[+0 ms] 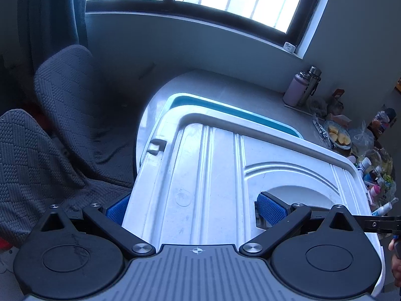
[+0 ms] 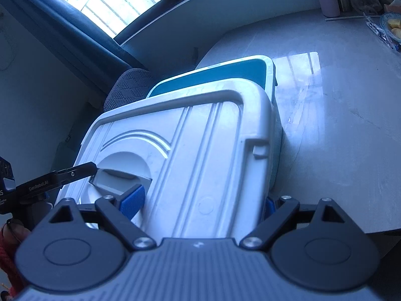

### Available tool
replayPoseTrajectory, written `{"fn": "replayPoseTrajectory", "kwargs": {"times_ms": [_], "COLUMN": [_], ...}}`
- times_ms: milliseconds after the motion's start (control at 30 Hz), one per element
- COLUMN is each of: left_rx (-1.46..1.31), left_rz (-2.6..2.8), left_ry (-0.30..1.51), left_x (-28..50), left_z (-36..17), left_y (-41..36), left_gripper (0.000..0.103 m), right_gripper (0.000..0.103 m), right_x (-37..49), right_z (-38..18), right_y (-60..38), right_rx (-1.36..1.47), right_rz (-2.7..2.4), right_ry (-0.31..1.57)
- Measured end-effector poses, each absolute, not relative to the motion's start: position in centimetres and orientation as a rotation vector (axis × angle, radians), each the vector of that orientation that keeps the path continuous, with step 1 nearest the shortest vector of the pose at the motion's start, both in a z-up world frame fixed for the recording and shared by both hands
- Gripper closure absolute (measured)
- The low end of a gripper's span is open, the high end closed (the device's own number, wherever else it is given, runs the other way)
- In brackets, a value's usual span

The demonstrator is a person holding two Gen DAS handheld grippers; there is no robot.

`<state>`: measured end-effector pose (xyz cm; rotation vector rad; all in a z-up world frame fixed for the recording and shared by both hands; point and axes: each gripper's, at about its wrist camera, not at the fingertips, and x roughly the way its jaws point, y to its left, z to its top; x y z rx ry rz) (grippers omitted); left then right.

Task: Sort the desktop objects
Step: 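Lower the white lid onto the bin rim with both grippers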

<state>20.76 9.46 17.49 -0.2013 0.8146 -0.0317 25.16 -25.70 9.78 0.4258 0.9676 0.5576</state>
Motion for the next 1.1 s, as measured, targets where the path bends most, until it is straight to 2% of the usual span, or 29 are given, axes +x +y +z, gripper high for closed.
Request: {"fn": "replayPoseTrajectory", "kwargs": {"times_ms": [533,1100], "left_rx": [-0.194,-0.203], "left_rz": [-0.091,-0.14], "left_ry": [0.831,0.86], "left_x": [31.2,38.3], "left_z": [17.3,14.6], "left_y": [11.7,13.5], "left_gripper": [0.0,0.0], "right_gripper": [0.012,0.012], "right_x": [32.1,37.1], "right_z": [10.2,9.1], "right_y": [-24.4,-22.9], "right_rx": [0.451,0.454], "right_rz": [0.497,0.441], "right_ry": [0.96,0.967]}}
